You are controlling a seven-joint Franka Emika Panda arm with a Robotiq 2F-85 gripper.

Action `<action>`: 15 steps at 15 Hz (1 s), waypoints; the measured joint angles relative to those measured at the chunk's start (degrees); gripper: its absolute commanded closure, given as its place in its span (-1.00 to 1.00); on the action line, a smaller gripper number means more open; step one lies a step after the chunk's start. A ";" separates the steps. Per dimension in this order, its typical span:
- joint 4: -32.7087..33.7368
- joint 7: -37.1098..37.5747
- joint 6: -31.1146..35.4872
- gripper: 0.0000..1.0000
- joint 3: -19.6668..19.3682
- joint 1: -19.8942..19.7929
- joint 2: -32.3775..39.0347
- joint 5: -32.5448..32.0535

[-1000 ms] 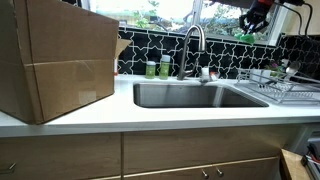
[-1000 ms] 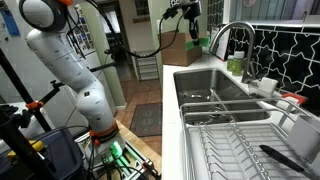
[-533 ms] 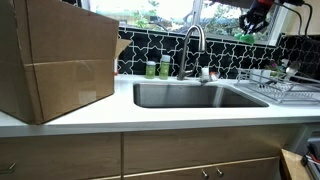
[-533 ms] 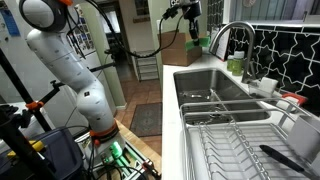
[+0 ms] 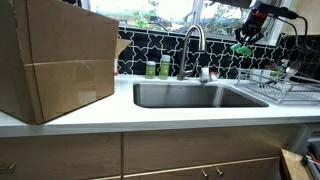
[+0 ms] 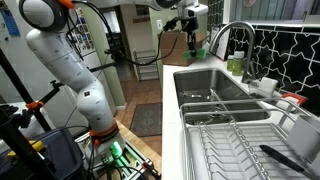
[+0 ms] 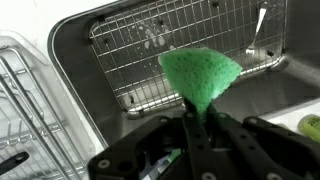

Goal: Pick up the green sponge and squeeze the liquid in it inside the sink then place it back on the edge of the sink

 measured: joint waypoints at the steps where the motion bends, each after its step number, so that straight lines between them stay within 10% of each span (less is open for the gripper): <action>1: -2.53 0.00 1.90 0.95 0.55 0.13 -0.25 -0.06; 15: -33.92 -0.35 29.19 0.95 5.06 4.81 0.55 3.12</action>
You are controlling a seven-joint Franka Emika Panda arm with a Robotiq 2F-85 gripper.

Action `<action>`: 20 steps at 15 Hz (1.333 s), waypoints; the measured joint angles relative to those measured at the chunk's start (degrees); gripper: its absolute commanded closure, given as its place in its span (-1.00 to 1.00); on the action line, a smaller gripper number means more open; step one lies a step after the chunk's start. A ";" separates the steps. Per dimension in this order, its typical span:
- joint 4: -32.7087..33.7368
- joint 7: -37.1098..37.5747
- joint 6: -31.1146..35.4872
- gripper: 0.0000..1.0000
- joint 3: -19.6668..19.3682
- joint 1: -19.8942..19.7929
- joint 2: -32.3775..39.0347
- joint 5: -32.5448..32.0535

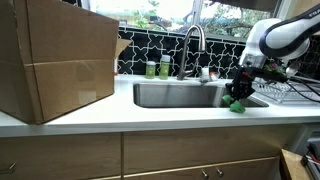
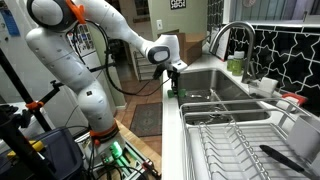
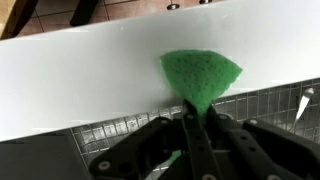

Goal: Pick up the green sponge and squeeze the liquid in it inside the sink then place it back on the edge of the sink

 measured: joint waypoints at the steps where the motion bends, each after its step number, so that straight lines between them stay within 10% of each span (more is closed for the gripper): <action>1: -0.72 -0.04 0.87 0.95 0.16 0.57 0.46 0.61; 11: -1.26 -0.46 1.82 0.95 0.85 2.12 0.74 2.56; 13: -1.44 -0.38 1.77 0.27 1.36 2.13 0.56 2.56; 20: -1.59 0.43 1.62 -0.52 2.80 2.42 0.38 2.56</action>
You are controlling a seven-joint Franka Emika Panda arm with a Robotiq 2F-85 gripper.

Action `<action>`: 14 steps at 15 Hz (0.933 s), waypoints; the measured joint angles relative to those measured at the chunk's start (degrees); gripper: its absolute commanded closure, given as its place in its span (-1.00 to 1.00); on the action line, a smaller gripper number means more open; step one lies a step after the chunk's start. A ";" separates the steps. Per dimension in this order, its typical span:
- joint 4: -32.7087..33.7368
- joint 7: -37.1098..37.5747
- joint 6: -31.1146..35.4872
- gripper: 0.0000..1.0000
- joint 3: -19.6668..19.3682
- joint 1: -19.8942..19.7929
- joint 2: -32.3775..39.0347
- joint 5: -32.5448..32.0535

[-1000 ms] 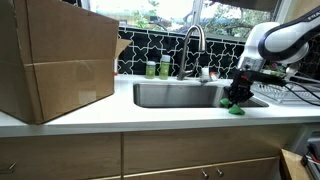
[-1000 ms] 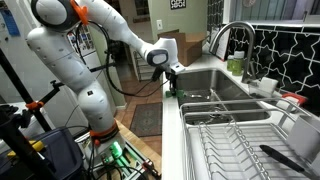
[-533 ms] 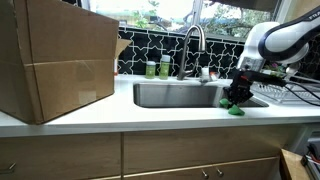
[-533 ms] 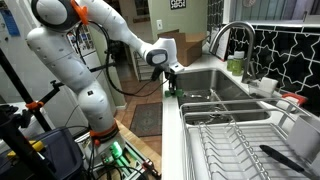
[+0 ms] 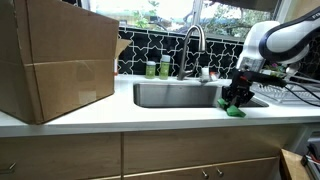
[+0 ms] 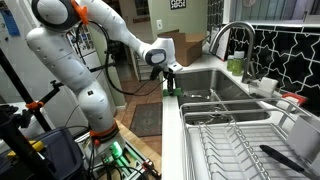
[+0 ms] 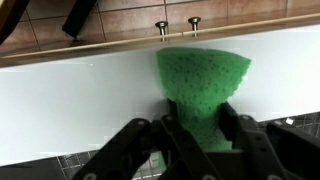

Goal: Pick up the green sponge and squeeze the liquid in it inside the sink then place it back on the edge of the sink

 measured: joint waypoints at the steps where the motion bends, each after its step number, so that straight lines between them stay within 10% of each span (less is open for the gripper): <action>1: -0.08 0.06 -0.06 -0.70 0.12 0.04 0.00 0.00; 3: -0.33 0.09 -0.22 -1.00 0.21 0.09 0.00 0.00; 14: -1.03 0.21 -2.38 -1.00 0.03 -0.65 -3.69 -0.46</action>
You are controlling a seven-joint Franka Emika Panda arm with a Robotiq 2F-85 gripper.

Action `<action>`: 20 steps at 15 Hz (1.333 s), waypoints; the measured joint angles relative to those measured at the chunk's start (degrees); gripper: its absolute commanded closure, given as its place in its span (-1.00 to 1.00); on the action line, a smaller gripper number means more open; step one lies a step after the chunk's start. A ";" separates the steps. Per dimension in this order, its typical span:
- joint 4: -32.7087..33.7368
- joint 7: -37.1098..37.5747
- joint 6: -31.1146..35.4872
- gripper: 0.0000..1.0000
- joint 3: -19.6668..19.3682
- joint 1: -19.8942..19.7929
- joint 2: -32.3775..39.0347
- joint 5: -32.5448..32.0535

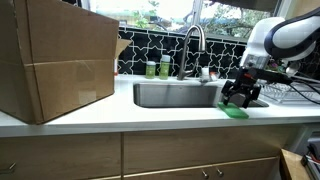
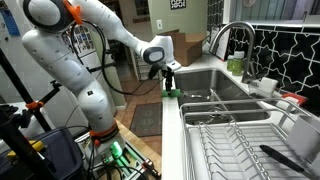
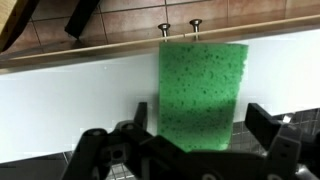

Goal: Pick up the green sponge and squeeze the liquid in it inside the sink then place it back on the edge of the sink

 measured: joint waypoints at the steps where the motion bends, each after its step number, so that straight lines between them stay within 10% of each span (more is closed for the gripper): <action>1: 0.03 0.12 -0.60 -1.00 0.10 -0.04 -1.79 -0.07; 10: 4.14 4.36 -14.42 -1.00 3.68 -4.49 -22.84 -5.13; 20: 9.25 14.18 -22.78 -1.00 6.36 -10.88 -26.73 -12.74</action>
